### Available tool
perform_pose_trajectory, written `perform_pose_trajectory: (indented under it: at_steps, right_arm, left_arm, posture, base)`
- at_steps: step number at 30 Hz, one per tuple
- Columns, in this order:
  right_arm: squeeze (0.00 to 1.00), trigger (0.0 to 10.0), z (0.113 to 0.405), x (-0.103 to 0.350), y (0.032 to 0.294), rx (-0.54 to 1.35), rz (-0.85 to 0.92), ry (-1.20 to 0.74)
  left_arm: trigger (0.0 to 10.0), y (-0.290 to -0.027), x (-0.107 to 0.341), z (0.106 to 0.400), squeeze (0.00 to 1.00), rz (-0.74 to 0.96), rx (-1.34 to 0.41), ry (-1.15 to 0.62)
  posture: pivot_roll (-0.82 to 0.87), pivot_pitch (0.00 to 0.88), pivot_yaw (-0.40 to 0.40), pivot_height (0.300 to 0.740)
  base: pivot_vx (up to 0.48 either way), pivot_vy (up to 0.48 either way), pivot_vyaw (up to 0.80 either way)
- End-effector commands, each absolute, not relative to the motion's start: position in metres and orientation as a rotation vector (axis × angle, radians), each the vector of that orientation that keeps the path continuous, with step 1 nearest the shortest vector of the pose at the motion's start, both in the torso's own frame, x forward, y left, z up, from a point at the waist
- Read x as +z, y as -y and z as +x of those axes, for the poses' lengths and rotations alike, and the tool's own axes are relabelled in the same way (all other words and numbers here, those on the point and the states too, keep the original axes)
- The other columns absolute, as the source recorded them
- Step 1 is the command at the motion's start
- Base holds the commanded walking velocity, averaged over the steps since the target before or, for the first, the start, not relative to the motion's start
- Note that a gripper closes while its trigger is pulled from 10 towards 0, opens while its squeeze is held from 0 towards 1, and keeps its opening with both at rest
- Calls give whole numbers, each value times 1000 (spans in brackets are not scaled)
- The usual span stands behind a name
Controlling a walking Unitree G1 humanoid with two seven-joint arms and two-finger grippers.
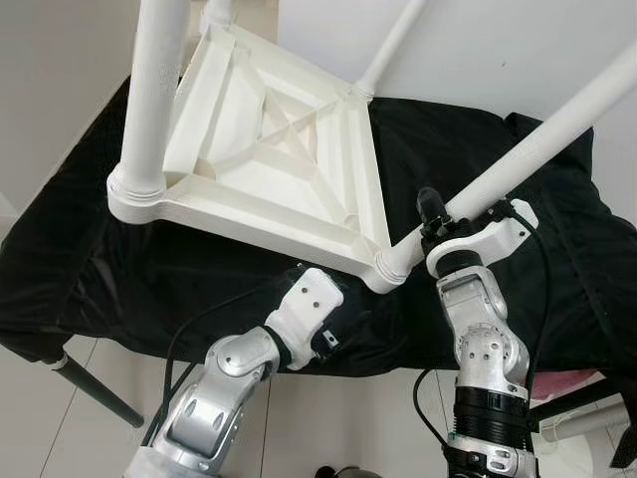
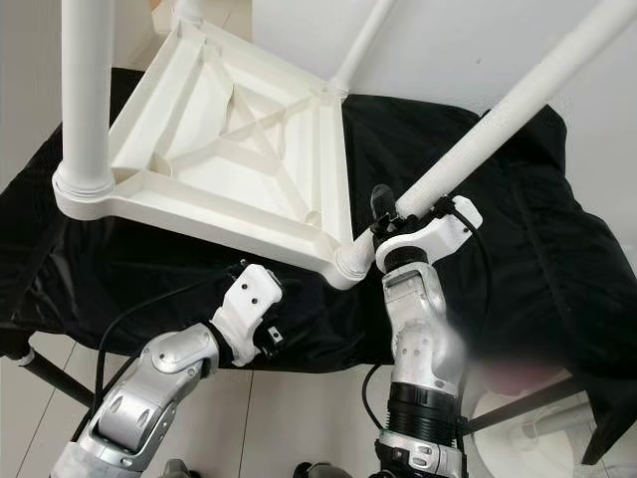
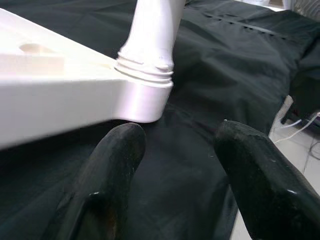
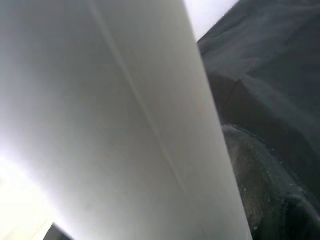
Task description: Building children table
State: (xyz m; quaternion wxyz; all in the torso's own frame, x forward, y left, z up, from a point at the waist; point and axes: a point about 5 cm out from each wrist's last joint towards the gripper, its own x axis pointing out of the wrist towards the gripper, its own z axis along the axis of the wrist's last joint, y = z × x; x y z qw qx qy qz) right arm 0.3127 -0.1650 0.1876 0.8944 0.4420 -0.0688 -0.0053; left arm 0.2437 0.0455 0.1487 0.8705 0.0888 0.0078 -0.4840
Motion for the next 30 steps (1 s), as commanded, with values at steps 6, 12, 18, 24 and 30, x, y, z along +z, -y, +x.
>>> perform_pose_trajectory:
  at_steps: [6,12,18,24,30]
  right_arm:
    - [0,10000,312,143,142,31,1336,-7]
    - [0,10000,302,122,148,32,1464,-15]
    - [0,10000,295,115,149,66,1539,4]
    - [0,10000,289,107,154,98,1599,17]
    - [0,10000,287,95,156,71,1615,-14]
  left_arm:
    - [10000,-49,133,238,0,175,-1006,-93]
    - [10000,-73,128,279,0,107,-611,-159]
    - [10000,-116,140,317,0,58,-171,-160]
    - [10000,-155,159,340,0,-7,109,-117]
    - [10000,-148,209,359,0,-65,135,10]
  posture:
    - [19,115,-63,740]
    - [14,116,-54,740]
    - [6,113,-49,740]
    - [-3,111,-46,740]
    - [-2,106,-50,740]
  base:
    - [0,0,0]
    - [0,0,0]
    - [0,0,0]
    - [0,0,0]
    - [0,0,0]
